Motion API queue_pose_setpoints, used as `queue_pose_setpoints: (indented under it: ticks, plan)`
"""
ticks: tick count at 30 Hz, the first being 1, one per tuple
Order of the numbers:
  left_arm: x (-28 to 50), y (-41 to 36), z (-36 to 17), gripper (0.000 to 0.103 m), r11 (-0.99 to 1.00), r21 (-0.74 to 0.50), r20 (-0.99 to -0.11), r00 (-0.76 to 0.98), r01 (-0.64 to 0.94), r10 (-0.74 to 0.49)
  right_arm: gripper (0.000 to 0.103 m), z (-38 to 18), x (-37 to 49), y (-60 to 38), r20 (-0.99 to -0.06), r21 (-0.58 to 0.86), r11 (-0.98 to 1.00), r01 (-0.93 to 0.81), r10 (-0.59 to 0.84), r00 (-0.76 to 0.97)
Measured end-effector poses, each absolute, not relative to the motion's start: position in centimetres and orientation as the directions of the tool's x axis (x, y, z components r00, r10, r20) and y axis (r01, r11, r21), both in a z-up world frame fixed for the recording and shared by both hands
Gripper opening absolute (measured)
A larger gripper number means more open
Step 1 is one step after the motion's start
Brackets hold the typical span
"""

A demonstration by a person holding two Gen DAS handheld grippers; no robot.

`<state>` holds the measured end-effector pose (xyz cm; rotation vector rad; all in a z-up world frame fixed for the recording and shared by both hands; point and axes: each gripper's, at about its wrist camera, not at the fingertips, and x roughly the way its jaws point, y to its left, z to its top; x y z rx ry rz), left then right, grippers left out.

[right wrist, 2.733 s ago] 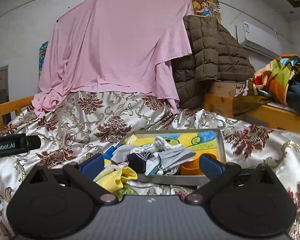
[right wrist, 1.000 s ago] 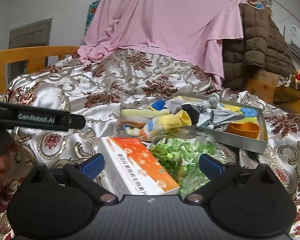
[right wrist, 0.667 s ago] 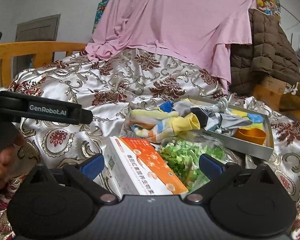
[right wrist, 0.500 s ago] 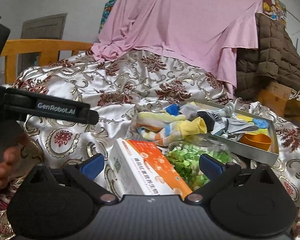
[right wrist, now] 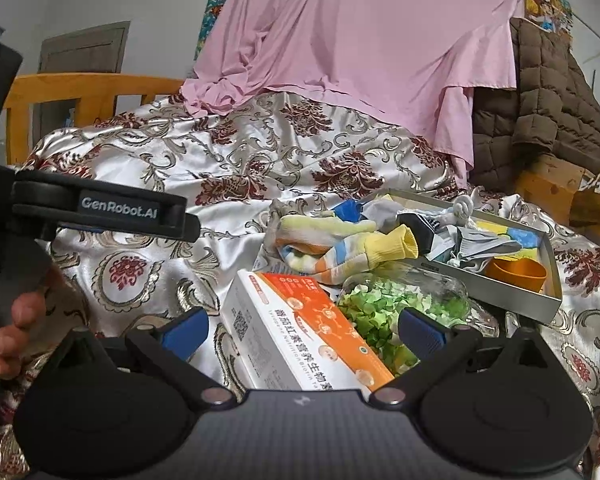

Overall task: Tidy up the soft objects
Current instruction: 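Move the left tool to the beige pouch while the right tool approaches the striped towel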

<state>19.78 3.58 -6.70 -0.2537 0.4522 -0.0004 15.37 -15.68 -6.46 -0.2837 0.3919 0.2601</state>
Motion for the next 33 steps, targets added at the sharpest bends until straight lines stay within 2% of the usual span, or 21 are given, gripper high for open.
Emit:
queue_pose_setpoints:
  ticks: [18,28,33]
  plan:
    - [21.5,4.9,-7.0,0.102,0.943,-0.312,-0.425,0.905,-0.114,-0.031,0.103,-5.3,19.9,-17.3,-0.380,-0.112,0.979,-0.170,0.116,0.918]
    - [23.9,5.6,-7.4,0.102,0.911,-0.387,-0.422,0.906,-0.146,-0.034,0.103,-5.1,20.2,-17.4,-0.380,-0.137,0.978,-0.157,0.094,0.920]
    - [26.0,5.6,-7.7,0.102,0.888,-0.446,-0.425,0.900,-0.112,-0.100,0.103,-3.8,21.2,-17.0,-0.368,-0.193,0.966,-0.175,0.094,0.925]
